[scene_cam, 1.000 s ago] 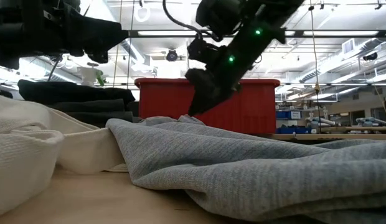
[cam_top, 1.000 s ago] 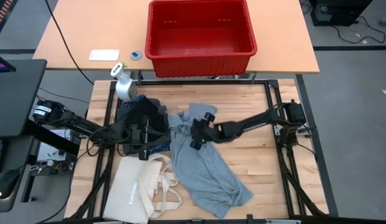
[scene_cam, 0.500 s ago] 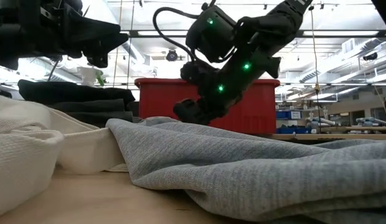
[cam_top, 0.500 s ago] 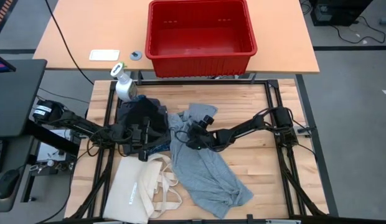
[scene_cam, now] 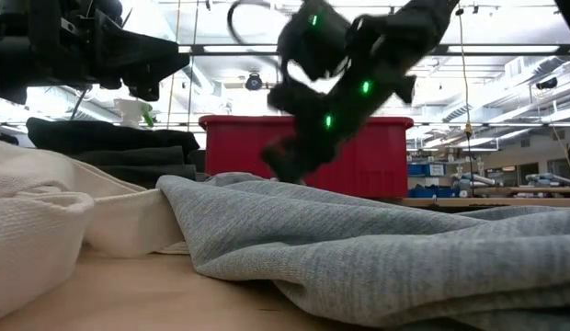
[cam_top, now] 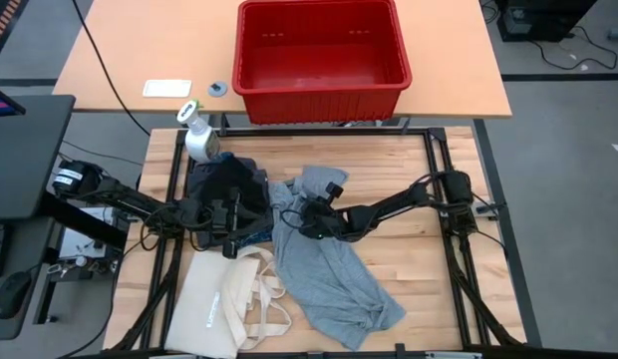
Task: Fold Laundry from Bin
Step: Fold the gray shirt
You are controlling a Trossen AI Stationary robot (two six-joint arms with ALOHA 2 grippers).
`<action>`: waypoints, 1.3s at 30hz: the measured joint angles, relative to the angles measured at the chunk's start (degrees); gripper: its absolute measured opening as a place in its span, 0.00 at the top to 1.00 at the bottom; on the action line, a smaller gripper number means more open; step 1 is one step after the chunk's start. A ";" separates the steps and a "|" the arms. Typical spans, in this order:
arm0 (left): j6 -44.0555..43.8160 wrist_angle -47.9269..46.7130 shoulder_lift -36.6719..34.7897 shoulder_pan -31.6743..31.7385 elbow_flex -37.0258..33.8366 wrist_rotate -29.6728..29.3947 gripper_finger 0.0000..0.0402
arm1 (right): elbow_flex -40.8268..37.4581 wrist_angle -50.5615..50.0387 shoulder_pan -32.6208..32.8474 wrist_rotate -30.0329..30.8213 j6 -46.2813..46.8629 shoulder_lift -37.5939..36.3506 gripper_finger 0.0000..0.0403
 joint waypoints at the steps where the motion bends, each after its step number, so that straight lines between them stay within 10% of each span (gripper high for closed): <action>1: 0.05 0.02 0.00 0.00 0.00 0.00 0.62 | 0.00 -0.39 0.58 0.04 -0.46 -1.24 0.98; 6: 0.04 -0.60 0.00 0.00 0.00 0.00 0.62 | 0.00 -3.40 7.01 -5.59 -6.06 -11.55 0.98; 16: 0.00 -2.40 0.00 0.00 0.00 0.02 0.62 | 0.04 -4.13 19.57 -53.82 -10.27 -26.38 0.98; 22: -0.33 -7.55 0.00 0.01 4.22 0.02 0.62 | 0.03 -7.60 25.73 -55.58 -5.28 -30.40 0.98; 31: -2.21 -31.39 4.08 4.67 18.47 0.04 0.62 | 0.07 -43.67 31.18 -43.14 43.25 -32.52 0.98; 39: -0.94 -32.00 14.90 8.61 22.05 0.16 0.62 | -0.38 -62.39 33.63 -54.81 67.53 -30.64 0.92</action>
